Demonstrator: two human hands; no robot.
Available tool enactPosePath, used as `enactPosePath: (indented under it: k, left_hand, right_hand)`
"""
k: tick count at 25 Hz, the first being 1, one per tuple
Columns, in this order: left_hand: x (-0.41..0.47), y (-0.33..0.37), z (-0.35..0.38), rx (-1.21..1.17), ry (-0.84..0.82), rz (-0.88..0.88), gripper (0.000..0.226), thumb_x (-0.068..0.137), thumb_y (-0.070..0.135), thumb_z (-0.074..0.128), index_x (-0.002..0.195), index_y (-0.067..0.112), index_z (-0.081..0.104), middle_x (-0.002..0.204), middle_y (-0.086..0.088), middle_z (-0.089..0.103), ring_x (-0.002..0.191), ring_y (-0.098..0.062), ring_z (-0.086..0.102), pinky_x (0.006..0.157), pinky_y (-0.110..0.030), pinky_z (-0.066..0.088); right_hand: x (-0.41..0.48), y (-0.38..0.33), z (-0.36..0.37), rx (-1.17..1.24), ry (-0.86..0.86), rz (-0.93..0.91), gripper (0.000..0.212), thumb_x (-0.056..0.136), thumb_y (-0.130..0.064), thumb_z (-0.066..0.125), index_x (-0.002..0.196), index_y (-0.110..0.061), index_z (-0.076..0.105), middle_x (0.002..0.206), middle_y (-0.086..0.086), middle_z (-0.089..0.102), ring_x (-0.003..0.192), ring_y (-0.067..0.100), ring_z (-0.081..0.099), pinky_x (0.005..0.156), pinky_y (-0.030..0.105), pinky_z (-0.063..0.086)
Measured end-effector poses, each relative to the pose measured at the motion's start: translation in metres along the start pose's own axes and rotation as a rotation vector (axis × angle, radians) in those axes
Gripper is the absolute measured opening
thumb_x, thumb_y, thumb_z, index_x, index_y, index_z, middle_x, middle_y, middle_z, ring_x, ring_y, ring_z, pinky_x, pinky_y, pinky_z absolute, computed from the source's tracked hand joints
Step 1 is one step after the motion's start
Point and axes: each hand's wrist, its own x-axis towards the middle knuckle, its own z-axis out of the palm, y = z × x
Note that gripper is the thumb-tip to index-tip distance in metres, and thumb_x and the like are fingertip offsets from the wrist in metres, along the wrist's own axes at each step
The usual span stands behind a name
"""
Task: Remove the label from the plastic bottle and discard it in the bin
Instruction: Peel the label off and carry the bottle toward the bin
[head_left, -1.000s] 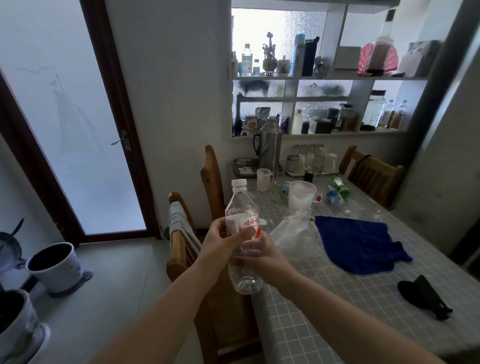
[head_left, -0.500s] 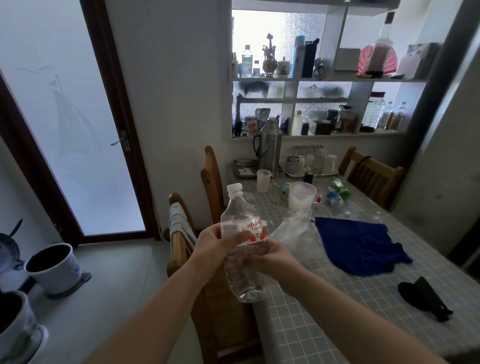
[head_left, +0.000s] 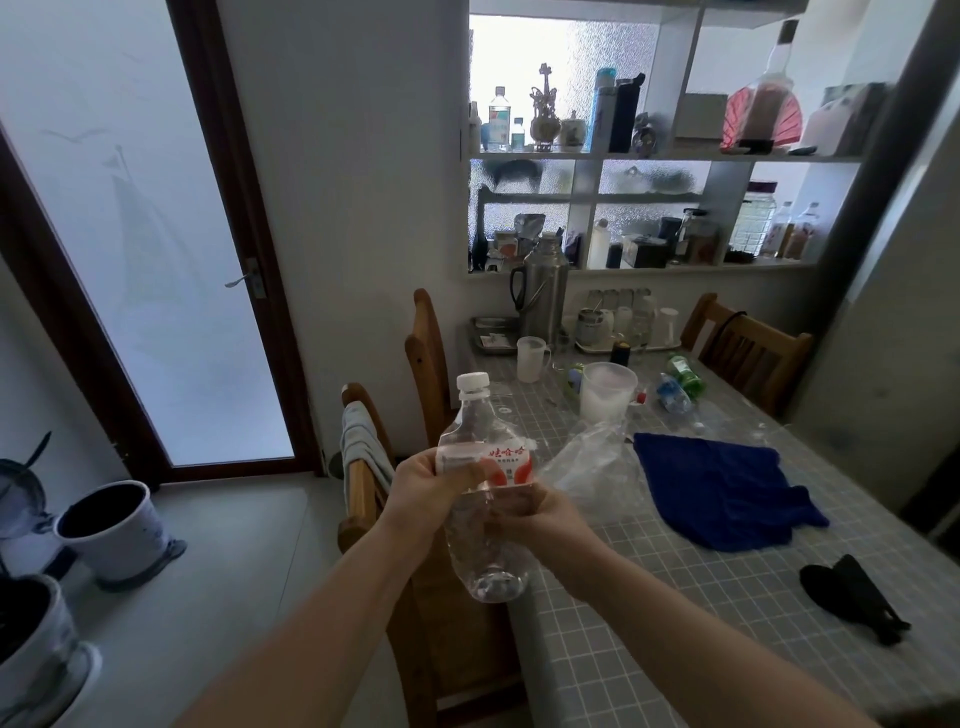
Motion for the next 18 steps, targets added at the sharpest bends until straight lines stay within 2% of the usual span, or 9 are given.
enactPosePath:
  k: [2,5,9,11,13,16,18]
  left_hand:
    - [-0.001,0.001,-0.003,-0.06,-0.011,-0.006,0.02,0.068,0.018,0.083,0.086,0.013,0.077,0.091,-0.01,0.079,0.085,-0.025,0.075,0.06,-0.027,0.06]
    - [-0.001,0.003,-0.006,-0.151,-0.04,-0.018,0.016,0.071,0.014,0.081,0.086,0.011,0.077,0.094,-0.013,0.078,0.087,-0.028,0.075,0.061,-0.028,0.061]
    - [-0.001,0.005,-0.005,-0.157,-0.05,-0.042,0.016,0.068,0.015,0.083,0.083,0.013,0.078,0.093,-0.013,0.078,0.088,-0.03,0.075,0.062,-0.029,0.061]
    - [0.0,0.005,-0.002,-0.161,-0.042,-0.049,0.016,0.066,0.016,0.084,0.081,0.014,0.078,0.093,-0.013,0.078,0.088,-0.029,0.075,0.061,-0.03,0.061]
    - [0.002,0.005,0.0,-0.169,-0.04,-0.055,0.015,0.065,0.015,0.084,0.08,0.014,0.078,0.093,-0.013,0.078,0.088,-0.029,0.075,0.061,-0.03,0.061]
    - [0.003,0.006,0.001,-0.184,-0.016,-0.054,0.014,0.063,0.014,0.084,0.075,0.017,0.079,0.091,-0.011,0.079,0.087,-0.027,0.075,0.059,-0.029,0.061]
    - [0.003,0.007,0.003,-0.177,0.03,-0.037,0.013,0.06,0.016,0.085,0.07,0.021,0.079,0.086,-0.007,0.08,0.083,-0.024,0.076,0.057,-0.027,0.06]
  right_hand:
    - [-0.002,0.003,-0.006,-0.007,-0.057,0.045,0.038,0.075,0.005,0.071,0.11,-0.009,0.063,0.099,0.006,0.074,0.094,0.02,0.071,0.073,0.026,0.058]
    - [-0.01,0.012,-0.01,-0.135,-0.132,0.142,0.049,0.073,-0.008,0.076,0.119,-0.015,0.06,0.112,0.008,0.069,0.099,0.019,0.069,0.079,0.028,0.056]
    - [-0.014,0.015,-0.009,-0.177,-0.1,0.138,0.033,0.075,-0.013,0.077,0.106,-0.015,0.068,0.103,0.006,0.074,0.095,0.023,0.07,0.084,0.036,0.056]
    - [-0.016,0.01,-0.009,-0.165,-0.104,0.125,0.02,0.073,-0.016,0.078,0.093,-0.018,0.074,0.093,0.004,0.076,0.088,0.02,0.072,0.08,0.033,0.057]
    - [-0.017,0.006,-0.009,-0.141,-0.116,0.121,0.017,0.069,-0.02,0.078,0.085,-0.017,0.076,0.086,0.004,0.076,0.08,0.017,0.072,0.071,0.026,0.059]
    - [-0.017,0.003,-0.006,-0.141,-0.111,0.132,0.018,0.066,-0.024,0.078,0.082,-0.015,0.076,0.079,0.003,0.074,0.068,0.01,0.068,0.059,0.02,0.054]
    - [-0.015,0.0,-0.005,-0.147,-0.101,0.131,0.012,0.071,-0.019,0.077,0.082,-0.013,0.076,0.076,0.003,0.073,0.063,0.008,0.065,0.055,0.019,0.052]
